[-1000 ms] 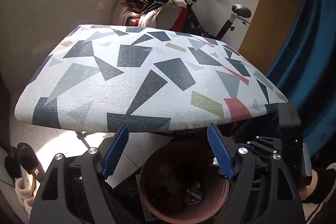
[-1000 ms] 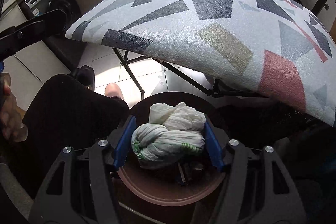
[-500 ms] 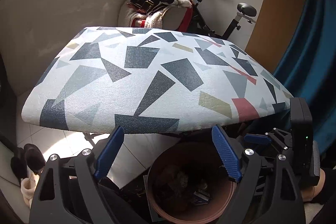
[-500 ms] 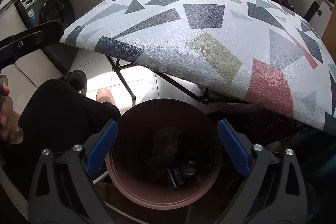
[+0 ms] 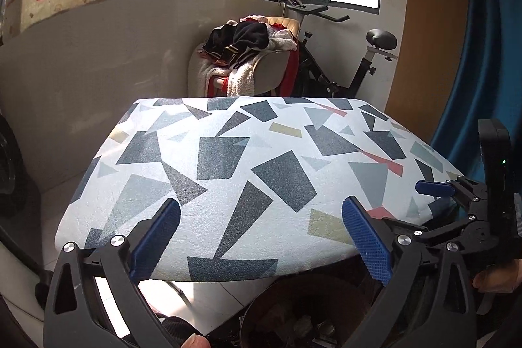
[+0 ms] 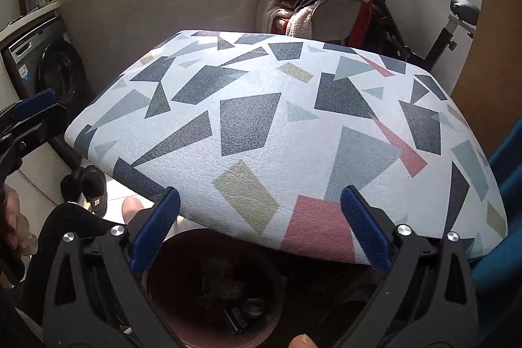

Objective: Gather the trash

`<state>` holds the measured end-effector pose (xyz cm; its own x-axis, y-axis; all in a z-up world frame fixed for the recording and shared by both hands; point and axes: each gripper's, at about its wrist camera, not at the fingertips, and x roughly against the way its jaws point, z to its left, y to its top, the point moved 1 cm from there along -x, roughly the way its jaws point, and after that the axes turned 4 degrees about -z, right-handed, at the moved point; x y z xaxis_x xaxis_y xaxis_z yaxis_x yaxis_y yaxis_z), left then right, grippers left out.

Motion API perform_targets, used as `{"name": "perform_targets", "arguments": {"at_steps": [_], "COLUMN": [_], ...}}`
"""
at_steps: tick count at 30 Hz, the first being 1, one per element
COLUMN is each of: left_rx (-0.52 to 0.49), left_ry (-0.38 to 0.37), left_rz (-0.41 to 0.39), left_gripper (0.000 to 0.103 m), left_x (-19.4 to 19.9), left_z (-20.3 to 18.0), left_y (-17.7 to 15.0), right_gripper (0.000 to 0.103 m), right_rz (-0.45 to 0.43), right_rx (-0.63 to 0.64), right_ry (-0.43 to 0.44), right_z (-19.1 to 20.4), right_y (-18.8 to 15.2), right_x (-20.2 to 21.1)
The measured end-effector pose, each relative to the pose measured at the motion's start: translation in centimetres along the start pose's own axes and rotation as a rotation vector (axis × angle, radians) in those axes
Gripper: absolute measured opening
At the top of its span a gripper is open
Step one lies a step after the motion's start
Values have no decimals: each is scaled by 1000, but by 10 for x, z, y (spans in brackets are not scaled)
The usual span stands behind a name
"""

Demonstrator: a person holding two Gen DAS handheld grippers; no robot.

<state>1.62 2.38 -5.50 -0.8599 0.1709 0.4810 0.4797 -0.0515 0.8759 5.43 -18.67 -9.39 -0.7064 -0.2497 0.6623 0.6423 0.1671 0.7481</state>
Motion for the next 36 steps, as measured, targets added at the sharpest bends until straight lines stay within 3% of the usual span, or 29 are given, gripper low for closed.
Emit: {"name": "perform_targets", "arguments": {"at_steps": [5,10,20,36], "left_rx": [-28,-35,-74,-75], "left_ry": [-3,11,41,59], "left_rz": [-63,-123,-147,-152], "left_gripper": [97,97,97,97], "left_x": [2,10,17,21], "left_z": [-11,-18,-25,-25], "left_y": [33,59,80,82], "right_gripper": [97,97,97,97], "right_rz": [-96,-147,-176,-200], "right_rx": [-4,4,-6,-5], "right_ry": [-44,-74,-90,-93], "right_z": [-22,-38,-45,-45], "right_y": [41,62,67,72], "right_x": [25,45,58,65]}}
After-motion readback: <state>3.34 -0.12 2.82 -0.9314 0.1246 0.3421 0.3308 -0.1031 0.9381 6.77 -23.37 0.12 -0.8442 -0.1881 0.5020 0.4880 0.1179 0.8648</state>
